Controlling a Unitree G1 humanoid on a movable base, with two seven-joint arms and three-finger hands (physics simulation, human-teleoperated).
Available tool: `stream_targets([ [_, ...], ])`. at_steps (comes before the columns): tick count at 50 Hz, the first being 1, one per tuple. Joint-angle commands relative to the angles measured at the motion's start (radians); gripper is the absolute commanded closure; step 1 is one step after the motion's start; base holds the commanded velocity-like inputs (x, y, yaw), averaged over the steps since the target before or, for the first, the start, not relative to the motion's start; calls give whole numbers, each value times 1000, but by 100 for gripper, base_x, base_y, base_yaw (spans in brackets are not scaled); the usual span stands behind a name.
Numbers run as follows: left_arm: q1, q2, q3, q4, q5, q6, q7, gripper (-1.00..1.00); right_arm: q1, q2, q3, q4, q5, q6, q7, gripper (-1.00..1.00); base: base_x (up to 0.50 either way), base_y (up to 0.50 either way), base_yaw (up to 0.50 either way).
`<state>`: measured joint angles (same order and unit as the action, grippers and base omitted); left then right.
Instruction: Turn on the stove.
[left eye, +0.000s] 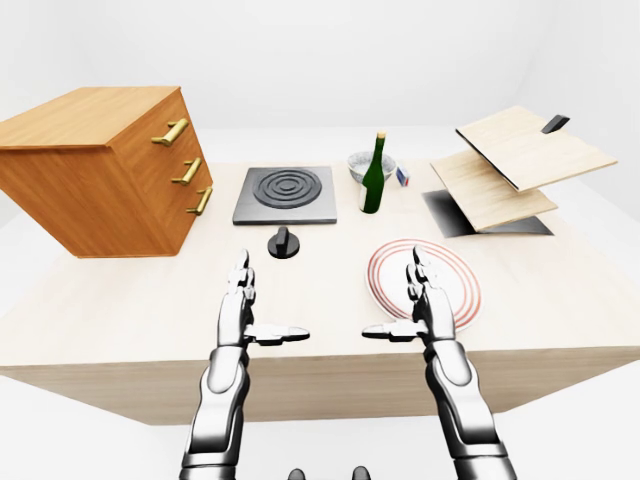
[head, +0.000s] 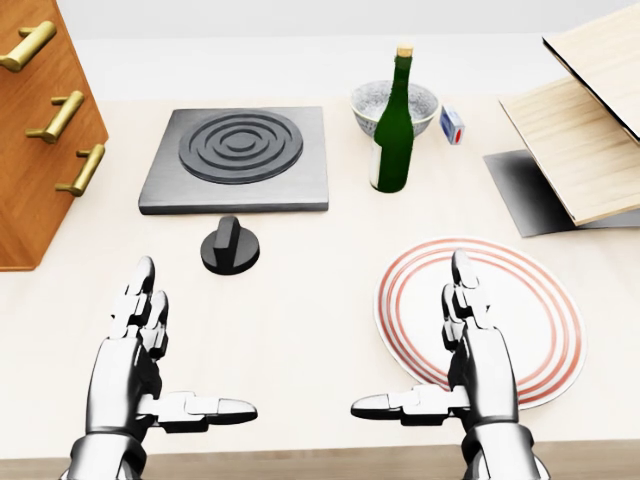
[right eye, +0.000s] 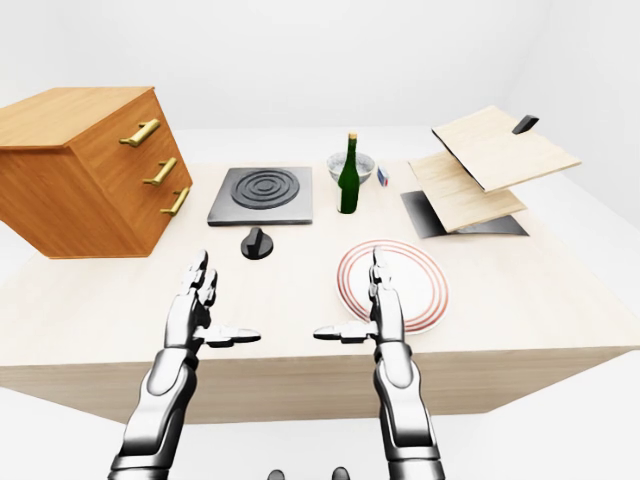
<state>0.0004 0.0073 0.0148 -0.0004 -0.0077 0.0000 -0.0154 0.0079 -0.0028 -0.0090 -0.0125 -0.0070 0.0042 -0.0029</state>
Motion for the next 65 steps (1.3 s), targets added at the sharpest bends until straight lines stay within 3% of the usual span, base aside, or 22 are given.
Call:
stream_targets([
  [1, 0, 12, 24, 0, -12, -1, -24, -100, 16, -9, -15, -27, -10, -3, -2, -100, 18, 0, 0],
  [8, 0, 12, 25, -1, -13, 2, -26, -100, 15, -8, -13, -16, -18, -19, -3, -100, 35, 0, 0],
  [9, 0, 12, 25, 0, -14, 1, -26, -100, 12, -9, -14, -16, -8, -7, 6, -100, 41, 0, 0],
  [32, -2, 14, 31, -7, -19, 10, -27, -100, 11, -7, -8, 2, -16, -9, 13, -100, 41, 0, 0],
  [41, -7, 17, 35, -1, -23, 10, -28, -100, 12, -9, -11, -2, -2, -9, 26, -100, 2, 0, 0],
  [48, -58, 23, 46, 100, -29, -20, -24, -100, 7, -9, -15, 5, 1, -11, 25, -100, 0, 0, 0],
  [53, -150, 29, 46, 310, -26, -87, -19, -100, 4, -11, -19, -1, 9, 5, 26, -100, 0, 0, 0],
  [58, -238, 25, 35, 537, -31, -87, -31, -100, 2, -12, -22, 5, 10, -3, 27, -100, 0, 0, 0],
  [65, -282, -4, -1, 713, 11, -87, -14, -100, 0, -13, -23, 8, 12, -5, 30, -100, 0, 0, 0],
])
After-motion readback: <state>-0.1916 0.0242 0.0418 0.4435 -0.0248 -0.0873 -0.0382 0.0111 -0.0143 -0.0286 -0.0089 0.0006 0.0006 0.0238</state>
